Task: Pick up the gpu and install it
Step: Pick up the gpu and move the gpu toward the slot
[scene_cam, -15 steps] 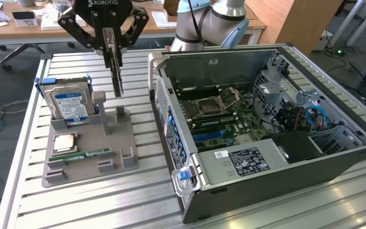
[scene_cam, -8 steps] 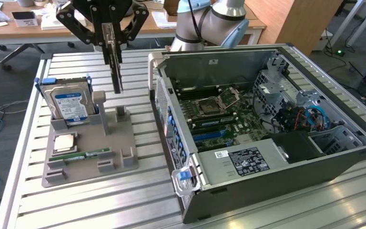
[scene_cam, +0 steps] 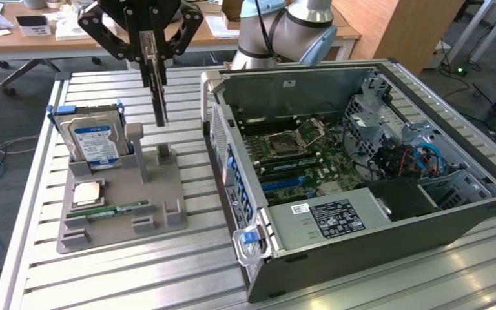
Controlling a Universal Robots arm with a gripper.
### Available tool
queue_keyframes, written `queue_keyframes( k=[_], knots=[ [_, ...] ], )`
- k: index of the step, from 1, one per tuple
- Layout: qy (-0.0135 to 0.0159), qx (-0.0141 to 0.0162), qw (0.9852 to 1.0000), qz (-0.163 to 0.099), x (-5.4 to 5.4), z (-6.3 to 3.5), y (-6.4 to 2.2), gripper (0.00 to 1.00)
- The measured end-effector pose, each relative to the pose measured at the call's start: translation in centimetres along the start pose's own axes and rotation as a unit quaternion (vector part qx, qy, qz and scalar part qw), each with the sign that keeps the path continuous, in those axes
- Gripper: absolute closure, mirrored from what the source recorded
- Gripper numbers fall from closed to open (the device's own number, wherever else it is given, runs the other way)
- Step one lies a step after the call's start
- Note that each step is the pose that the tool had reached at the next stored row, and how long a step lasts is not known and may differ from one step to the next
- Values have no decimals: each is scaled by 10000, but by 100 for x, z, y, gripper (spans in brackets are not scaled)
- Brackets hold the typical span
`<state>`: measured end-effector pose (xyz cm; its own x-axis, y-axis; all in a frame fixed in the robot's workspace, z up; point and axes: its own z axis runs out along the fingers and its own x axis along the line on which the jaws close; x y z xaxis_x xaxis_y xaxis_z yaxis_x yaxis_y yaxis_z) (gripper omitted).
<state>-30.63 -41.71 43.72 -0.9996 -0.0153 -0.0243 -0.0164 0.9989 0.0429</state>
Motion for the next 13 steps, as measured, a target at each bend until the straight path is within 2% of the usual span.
queue_keyframes(
  k=[13],
  knots=[
    [1,0,10000,0,-228,5,-3,74]
  ],
)
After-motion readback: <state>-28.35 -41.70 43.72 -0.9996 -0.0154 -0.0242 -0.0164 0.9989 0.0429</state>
